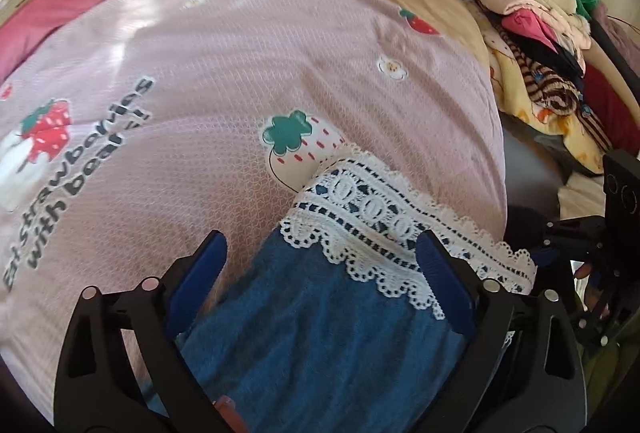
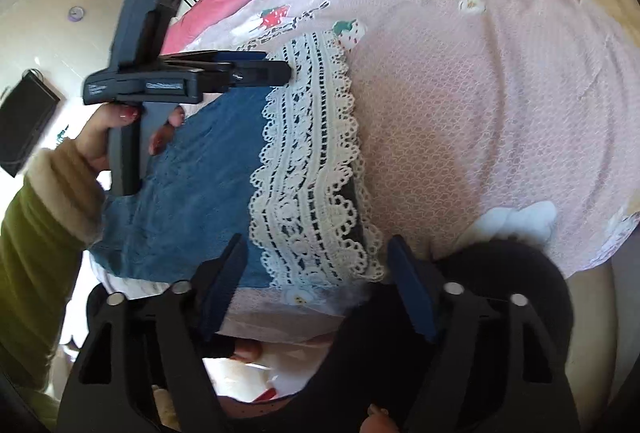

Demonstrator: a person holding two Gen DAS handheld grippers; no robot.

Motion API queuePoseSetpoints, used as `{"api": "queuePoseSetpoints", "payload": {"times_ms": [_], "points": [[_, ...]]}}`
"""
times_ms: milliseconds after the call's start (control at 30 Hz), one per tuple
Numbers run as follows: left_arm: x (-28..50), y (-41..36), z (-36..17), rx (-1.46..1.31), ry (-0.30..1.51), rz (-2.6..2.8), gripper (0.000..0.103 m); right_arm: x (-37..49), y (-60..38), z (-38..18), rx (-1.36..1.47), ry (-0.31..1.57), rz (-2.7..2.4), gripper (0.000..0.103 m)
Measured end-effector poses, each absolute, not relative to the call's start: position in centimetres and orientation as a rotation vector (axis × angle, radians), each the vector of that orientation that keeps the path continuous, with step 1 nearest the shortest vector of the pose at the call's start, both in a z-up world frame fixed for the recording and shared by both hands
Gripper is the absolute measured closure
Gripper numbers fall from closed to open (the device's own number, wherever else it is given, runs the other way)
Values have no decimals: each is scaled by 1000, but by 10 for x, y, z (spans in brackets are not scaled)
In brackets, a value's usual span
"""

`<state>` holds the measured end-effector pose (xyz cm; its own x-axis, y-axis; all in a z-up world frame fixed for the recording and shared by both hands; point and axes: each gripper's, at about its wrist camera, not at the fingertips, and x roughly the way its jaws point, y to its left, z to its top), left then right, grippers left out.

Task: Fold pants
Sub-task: 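Lift the lace hems with both grippers and raise them off the bed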

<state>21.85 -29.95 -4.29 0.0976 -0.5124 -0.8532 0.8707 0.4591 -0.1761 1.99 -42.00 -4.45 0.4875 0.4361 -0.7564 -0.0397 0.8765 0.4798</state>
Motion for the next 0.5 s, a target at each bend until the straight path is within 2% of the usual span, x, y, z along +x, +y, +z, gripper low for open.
{"api": "queuePoseSetpoints", "payload": {"times_ms": [33, 100, 267, 333, 367, 433, 500], "points": [[220, -300, -45, 423, 1043, -1090, 18, 21, -418, -46, 414, 1035, 294, 41], [221, -300, -47, 429, 1051, -1131, 24, 23, -417, -49, 404, 1049, 295, 51], [224, -303, -58, 447, 1076, -1178, 31, 25, -417, -52, 398, 1046, 273, 71], [223, -303, -57, 455, 1063, -1177, 42, 26, -415, -48, 400, 1024, 282, 77], [219, -303, -54, 468, 1037, -1184, 54, 25, -414, -46, 399, 1014, 281, 78], [213, -305, -50, 504, 993, -1170, 62, 21, -412, -40, 379, 987, 276, 79], [207, -304, -46, 525, 965, -1167, 76, 18, -411, -35, 362, 964, 270, 80]]}}
